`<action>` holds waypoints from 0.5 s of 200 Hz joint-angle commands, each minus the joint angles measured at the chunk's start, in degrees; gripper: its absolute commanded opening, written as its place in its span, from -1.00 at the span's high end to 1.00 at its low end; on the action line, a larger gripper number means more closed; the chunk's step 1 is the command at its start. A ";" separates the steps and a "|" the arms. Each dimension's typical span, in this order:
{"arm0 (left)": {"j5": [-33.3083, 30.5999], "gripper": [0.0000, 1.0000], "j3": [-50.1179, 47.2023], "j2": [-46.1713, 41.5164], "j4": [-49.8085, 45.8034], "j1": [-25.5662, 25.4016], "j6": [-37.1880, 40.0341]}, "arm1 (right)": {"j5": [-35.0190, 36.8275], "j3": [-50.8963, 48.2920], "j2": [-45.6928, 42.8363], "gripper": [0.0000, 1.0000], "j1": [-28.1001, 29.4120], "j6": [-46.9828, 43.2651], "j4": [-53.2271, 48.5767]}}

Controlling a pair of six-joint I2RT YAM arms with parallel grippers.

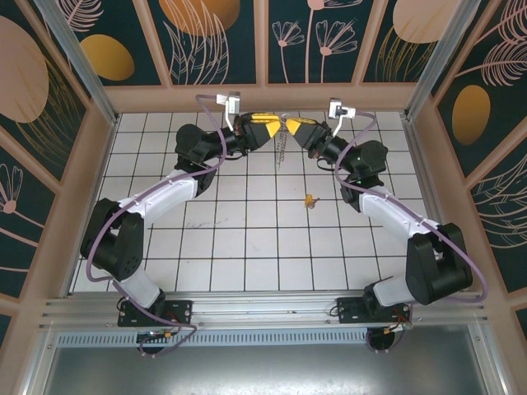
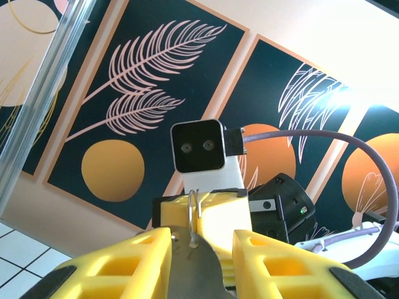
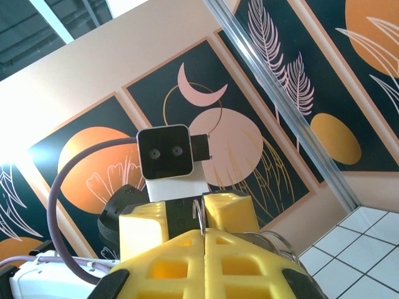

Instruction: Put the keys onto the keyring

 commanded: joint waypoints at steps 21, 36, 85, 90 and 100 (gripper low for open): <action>1.01 0.37 1.12 0.97 4.08 -0.43 -1.25 | 0.84 0.55 0.73 1.00 1.15 1.10 4.69; 0.86 0.38 1.21 1.14 4.21 -0.43 -1.25 | 0.67 0.56 0.99 1.00 1.37 1.11 4.73; 0.35 0.53 1.97 1.92 4.21 -0.42 -1.22 | 0.23 -0.18 0.50 1.00 1.71 0.53 4.03; 0.31 0.56 2.04 1.86 4.26 -0.42 -1.16 | 0.13 -0.23 0.41 1.00 1.70 0.48 3.90; 0.15 0.59 2.17 1.90 4.30 -0.38 -1.23 | 0.09 -0.37 0.20 1.00 1.71 0.19 3.56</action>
